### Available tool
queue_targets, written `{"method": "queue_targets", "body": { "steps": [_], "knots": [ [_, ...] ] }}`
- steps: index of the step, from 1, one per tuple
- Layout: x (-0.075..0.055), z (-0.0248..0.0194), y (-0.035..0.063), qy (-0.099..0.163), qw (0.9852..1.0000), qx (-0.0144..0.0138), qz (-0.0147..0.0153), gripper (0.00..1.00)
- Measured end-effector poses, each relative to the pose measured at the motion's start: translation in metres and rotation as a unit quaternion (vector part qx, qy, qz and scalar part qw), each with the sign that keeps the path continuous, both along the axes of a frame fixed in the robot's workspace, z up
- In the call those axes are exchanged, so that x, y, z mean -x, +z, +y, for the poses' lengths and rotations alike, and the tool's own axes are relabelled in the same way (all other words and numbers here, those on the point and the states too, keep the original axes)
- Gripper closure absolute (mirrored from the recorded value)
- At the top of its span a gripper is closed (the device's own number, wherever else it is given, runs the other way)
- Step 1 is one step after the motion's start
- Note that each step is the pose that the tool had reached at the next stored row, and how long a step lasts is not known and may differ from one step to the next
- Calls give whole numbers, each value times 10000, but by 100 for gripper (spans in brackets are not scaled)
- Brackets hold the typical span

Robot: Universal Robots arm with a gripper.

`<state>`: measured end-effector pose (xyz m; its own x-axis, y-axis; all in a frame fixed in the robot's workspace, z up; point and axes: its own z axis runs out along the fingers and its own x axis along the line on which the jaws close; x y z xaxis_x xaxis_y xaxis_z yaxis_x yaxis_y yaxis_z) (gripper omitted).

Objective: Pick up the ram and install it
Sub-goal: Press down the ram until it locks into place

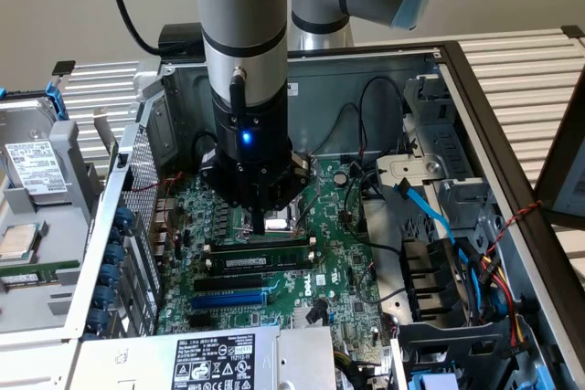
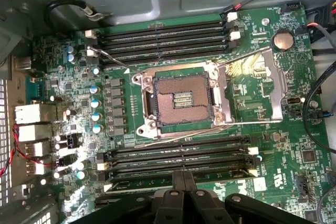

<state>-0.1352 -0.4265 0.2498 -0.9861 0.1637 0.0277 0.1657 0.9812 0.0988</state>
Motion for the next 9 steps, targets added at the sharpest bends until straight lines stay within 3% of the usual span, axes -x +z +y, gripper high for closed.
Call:
{"method": "queue_targets", "body": {
  "steps": [9],
  "knots": [
    [1,0,0,-98,9999,-56,0,89]
  ]
}}
